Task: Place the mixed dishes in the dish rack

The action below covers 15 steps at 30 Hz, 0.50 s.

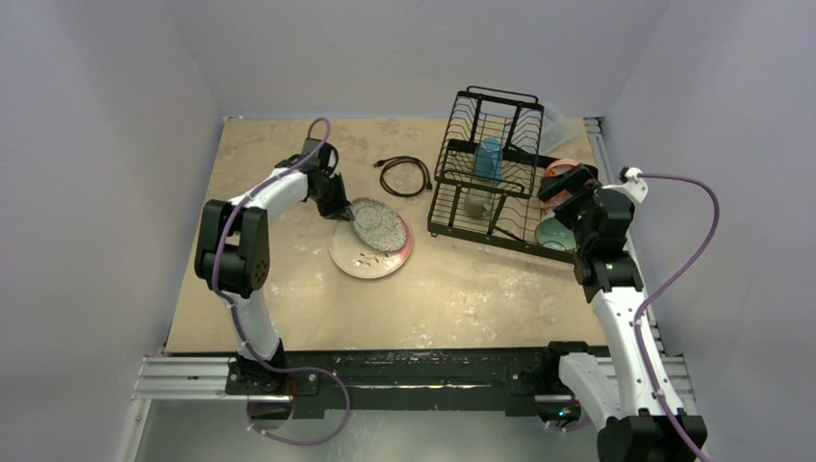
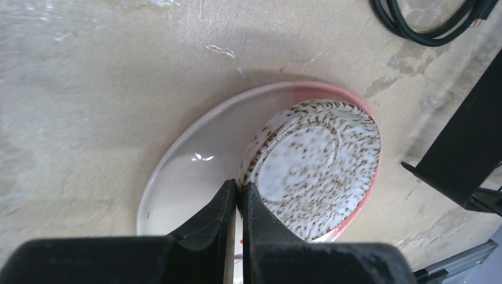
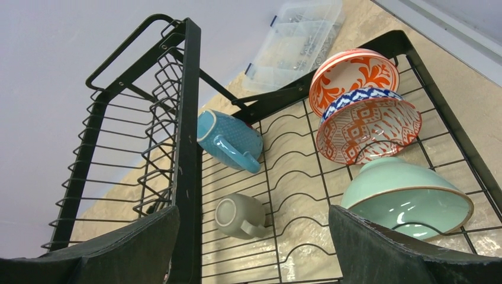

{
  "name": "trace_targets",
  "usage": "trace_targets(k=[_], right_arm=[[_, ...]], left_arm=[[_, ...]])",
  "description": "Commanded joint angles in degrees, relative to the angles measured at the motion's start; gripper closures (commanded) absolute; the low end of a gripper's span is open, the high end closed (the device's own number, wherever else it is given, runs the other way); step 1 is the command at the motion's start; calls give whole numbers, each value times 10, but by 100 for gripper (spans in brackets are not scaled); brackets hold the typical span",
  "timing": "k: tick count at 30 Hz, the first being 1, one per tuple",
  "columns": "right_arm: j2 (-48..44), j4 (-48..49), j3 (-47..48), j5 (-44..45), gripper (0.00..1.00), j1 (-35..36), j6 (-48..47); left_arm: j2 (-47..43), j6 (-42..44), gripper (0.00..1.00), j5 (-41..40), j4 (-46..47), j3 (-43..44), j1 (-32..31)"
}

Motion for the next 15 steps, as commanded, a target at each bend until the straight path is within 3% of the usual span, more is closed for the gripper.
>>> trace_targets(k=[1, 6, 15], right_arm=[[-18, -10, 22, 6, 1, -1, -19], [-20, -7, 36, -4, 1, -1, -33], [-14, 37, 38, -110, 1, -1, -48]], left_arm=[[-100, 23, 100, -27, -5, 25, 4], [-179, 32, 100, -30, 2, 19, 7], [-355, 61, 100, -74, 53, -35, 14]])
